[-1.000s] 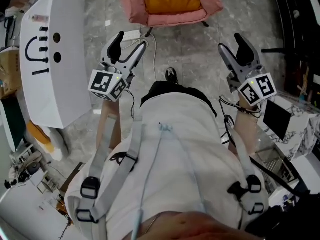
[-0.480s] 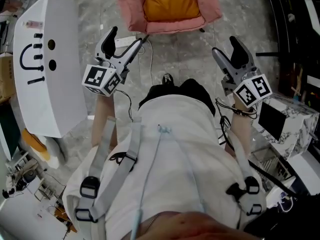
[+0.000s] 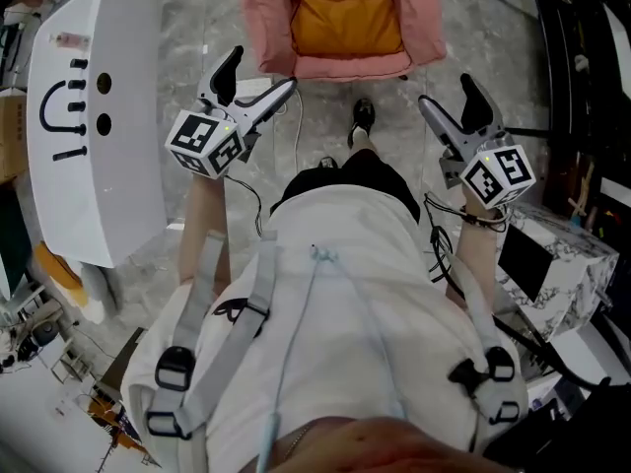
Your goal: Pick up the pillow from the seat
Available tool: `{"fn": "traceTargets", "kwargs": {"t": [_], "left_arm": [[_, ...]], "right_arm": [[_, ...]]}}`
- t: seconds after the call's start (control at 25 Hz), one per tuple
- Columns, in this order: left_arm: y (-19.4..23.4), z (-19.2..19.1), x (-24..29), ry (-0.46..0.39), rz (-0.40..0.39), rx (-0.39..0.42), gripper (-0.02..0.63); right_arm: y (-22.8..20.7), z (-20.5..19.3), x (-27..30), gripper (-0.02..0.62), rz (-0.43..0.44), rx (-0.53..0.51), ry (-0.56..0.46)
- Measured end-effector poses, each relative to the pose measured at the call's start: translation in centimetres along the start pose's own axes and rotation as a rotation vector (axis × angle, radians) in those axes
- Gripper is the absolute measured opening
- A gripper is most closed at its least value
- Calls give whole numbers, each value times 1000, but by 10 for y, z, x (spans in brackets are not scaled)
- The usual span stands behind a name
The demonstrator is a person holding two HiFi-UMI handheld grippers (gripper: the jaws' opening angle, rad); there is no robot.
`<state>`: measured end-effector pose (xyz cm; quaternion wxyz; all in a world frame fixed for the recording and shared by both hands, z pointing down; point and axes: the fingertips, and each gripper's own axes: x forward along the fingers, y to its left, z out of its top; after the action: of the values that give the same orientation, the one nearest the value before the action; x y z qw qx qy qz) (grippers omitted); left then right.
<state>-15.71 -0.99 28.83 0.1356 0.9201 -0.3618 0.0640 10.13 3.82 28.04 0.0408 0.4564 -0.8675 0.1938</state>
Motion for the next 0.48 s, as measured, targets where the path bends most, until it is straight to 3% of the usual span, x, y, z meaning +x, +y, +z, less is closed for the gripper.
{"fn": "traceTargets", "kwargs": {"t": [0.28,0.48], "left_arm": [[22,11,55,5,-10,-54,491],[46,15,108,37,23,-108,495]], "right_arm": [[-39,12,62,423,121,16,81],[-94,19,94,423,142,40,138]]}}
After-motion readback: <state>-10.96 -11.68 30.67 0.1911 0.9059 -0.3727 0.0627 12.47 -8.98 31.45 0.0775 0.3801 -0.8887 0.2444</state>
